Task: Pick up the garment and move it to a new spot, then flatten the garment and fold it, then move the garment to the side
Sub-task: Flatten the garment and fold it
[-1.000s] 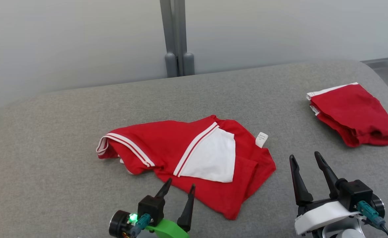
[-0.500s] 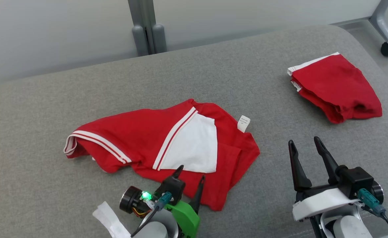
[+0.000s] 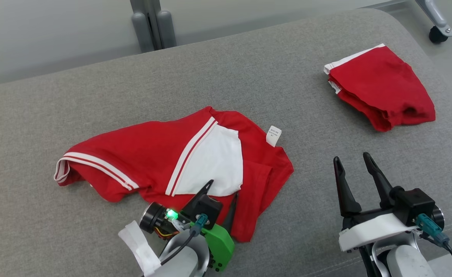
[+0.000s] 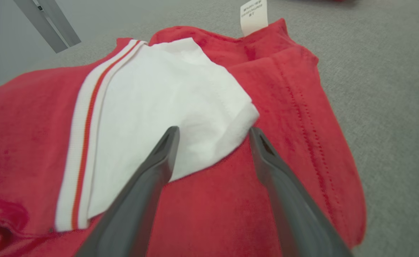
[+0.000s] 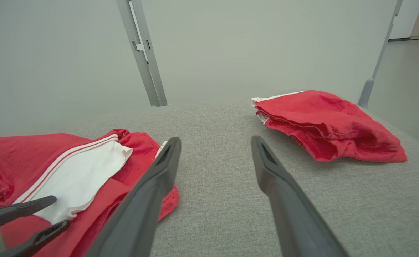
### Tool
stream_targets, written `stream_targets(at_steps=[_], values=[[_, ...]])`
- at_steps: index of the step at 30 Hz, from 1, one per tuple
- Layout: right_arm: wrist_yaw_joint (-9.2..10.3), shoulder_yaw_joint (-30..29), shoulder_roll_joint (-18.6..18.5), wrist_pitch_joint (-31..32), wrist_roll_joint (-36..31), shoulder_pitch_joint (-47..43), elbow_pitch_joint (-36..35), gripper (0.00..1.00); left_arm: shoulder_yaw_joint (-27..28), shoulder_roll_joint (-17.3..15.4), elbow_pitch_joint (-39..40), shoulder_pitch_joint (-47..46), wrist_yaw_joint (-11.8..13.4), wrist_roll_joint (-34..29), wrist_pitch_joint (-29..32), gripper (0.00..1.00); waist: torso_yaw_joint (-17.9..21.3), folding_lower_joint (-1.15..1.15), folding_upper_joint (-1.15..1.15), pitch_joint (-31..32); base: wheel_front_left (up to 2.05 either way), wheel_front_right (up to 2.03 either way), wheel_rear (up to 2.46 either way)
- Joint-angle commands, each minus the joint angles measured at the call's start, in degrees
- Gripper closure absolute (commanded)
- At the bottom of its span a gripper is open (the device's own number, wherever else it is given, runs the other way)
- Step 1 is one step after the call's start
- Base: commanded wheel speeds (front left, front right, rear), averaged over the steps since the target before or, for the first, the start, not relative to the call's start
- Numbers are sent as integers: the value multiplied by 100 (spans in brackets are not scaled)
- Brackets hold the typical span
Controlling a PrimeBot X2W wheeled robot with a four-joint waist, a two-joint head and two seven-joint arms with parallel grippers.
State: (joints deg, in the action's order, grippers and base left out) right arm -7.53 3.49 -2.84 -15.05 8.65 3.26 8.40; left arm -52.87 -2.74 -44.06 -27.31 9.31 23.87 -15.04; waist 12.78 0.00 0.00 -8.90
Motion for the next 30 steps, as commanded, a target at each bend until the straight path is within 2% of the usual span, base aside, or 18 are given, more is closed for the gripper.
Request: stream_targets(at_steps=[1,3,4,5,6,7,8,14,22,26,30], values=[[9,6,-10,-18,31,76,-3,0,19,-30,31,-106,54,-62,-17,0,17,0,0,-11,0,0,0],[9,5,-9,-18,36,74,-10,0,33,-31,53,-130,92,-57,-17,0,30,0,0,-17,0,0,0],[9,10,-9,-18,38,71,-9,0,53,-30,77,-154,112,-47,-18,10,38,0,0,-19,0,0,0],[9,15,-9,-18,39,73,-8,0,70,-30,91,-174,134,-51,-18,41,45,0,0,-22,0,0,0],[9,19,-10,-18,36,75,-6,0,80,-30,99,-190,134,-66,-18,65,54,0,0,-23,0,0,0],[9,21,-10,-18,38,77,-4,0,89,-29,106,-189,129,-74,-18,87,61,0,0,-22,0,0,0],[9,23,-10,-18,48,76,3,0,76,-30,95,-180,94,-90,-18,100,68,0,0,-18,0,0,0],[9,20,-10,-18,53,42,30,0,12,-29,99,-135,-50,-59,-18,100,98,0,0,40,0,0,0],[9,-50,-10,-18,38,-52,20,0,560,-49,514,-482,74,-218,-18,100,16,0,0,146,0,0,0],[9,-52,-10,-19,46,-62,9,0,1099,-279,775,-823,77,-380,-17,100,-18,0,0,180,0,0,0],[9,-41,-10,-18,66,-75,1,0,1570,-590,883,-1214,-46,-486,-17,100,-27,0,0,189,0,0,0]])
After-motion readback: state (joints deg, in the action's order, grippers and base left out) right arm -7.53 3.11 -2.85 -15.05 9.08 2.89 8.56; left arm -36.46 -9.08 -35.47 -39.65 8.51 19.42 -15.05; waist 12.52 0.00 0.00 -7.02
